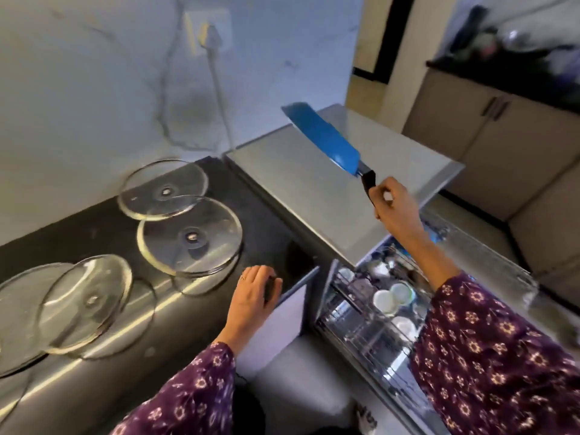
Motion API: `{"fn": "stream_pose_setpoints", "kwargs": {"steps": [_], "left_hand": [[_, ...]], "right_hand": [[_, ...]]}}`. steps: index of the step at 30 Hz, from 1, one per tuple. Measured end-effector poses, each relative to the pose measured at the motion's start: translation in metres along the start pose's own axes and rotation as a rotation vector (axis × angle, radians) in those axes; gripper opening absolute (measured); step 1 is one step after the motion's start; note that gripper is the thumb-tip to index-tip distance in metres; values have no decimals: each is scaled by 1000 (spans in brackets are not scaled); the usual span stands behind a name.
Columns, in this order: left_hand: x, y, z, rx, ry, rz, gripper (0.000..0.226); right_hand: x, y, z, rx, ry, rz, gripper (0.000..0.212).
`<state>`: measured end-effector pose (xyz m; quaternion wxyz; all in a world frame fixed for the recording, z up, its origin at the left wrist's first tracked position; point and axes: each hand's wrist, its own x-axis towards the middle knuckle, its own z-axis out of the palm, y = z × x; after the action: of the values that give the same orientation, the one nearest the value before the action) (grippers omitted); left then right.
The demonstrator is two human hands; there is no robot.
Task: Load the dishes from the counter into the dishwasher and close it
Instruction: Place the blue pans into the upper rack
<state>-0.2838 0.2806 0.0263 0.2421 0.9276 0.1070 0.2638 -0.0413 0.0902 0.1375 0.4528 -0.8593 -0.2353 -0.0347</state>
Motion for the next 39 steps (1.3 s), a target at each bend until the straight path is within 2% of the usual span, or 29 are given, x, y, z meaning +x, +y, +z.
{"fn": "stream_pose_setpoints", "kwargs": {"steps": [3,8,11,15,18,21,26,34,39], "left_hand": [[35,39,42,-56,-56,86,17],[89,104,104,-159,-141,177,17],[116,135,142,-179,-202,215,18],[153,165,192,-152,-248,284,13],[180,175,230,-68,-288,344,15],[200,171,259,31,-327,397,18],[225,156,291,125,-385,423,22],[223,139,314,133,-382,323,31],[220,140,314,166,-404,291,37]], "right_hand": [[-17,69,-54,-123,116,115,21],[-57,174,-116,-116,319,286,16],[-72,232,-138,-141,349,361,20],[-80,299,-154,-225,216,440,34],[-78,351,-162,-292,131,511,32],[-74,398,-165,-307,-24,572,30],[-58,456,-165,-337,-196,533,28],[-36,521,-167,-339,-308,494,28],[-35,543,-163,-296,-294,491,29]]}}
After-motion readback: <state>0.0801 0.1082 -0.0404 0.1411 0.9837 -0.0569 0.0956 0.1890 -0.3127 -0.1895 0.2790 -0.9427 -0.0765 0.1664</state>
